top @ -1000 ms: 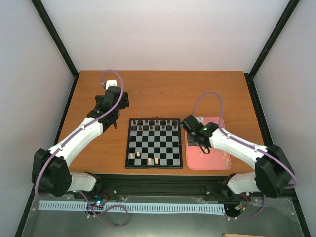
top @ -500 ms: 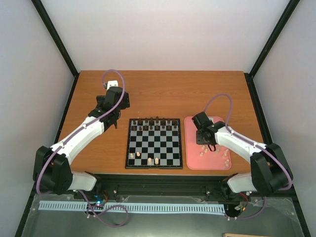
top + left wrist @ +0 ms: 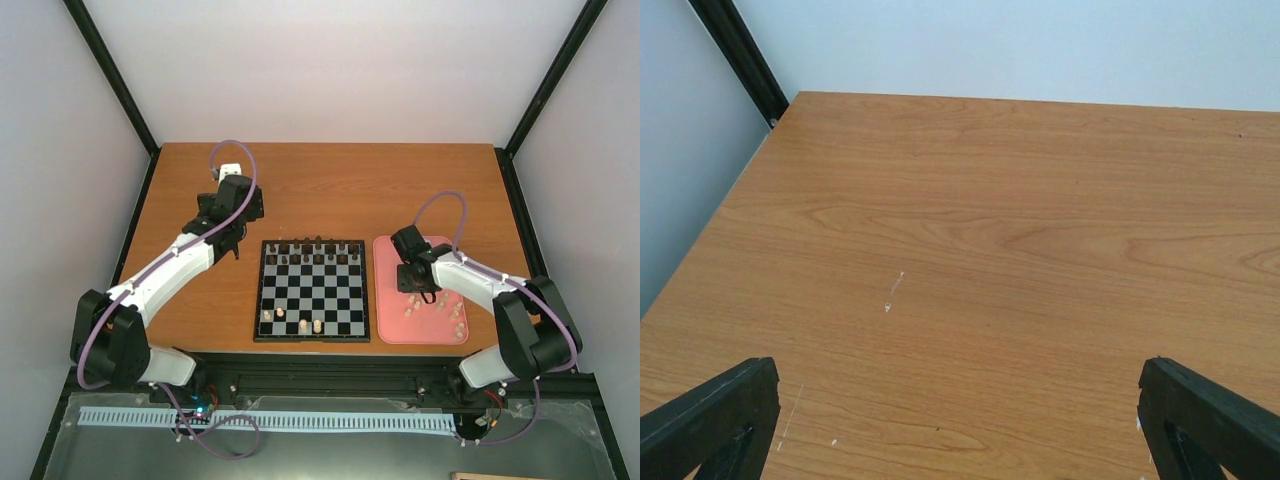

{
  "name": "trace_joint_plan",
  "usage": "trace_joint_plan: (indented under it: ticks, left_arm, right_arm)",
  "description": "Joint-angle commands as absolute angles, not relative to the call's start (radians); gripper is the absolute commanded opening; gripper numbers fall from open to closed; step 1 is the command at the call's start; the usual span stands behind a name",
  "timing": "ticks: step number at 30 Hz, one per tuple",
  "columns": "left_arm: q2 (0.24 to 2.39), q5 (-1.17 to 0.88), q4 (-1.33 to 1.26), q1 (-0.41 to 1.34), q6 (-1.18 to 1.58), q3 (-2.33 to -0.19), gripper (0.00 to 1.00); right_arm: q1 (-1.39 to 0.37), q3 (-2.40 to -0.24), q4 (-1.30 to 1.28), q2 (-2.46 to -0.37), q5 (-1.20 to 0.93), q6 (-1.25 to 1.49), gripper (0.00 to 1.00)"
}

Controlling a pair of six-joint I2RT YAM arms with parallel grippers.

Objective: Set up the chess pieces on the board
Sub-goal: Pick up the chess piece from the storage box.

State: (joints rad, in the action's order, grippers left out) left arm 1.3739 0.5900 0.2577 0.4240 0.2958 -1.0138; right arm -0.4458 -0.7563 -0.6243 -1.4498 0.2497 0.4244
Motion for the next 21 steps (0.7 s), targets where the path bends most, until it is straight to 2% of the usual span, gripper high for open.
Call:
trace_joint_plan:
  ticks: [1,11,21]
  left_arm:
    - [1.387,0.608,0.239,0.431,0.296,-1.065,1.0]
    - [1.388,0.609,0.241,0.43,0.295,-1.066,1.0]
    - [1.386,0.613,0.244,0.432,0.296,-1.067,1.0]
  right_arm:
    - [-0.428,-0.737,-0.594,-1.469,0.24,0.412,0.33]
    - [-0.425,-0.725,-0.582,-1.465,0.221,0.41,0.19]
    - [-0.425,-0.756,-0.594,-1.433,0.209,0.405,0.13]
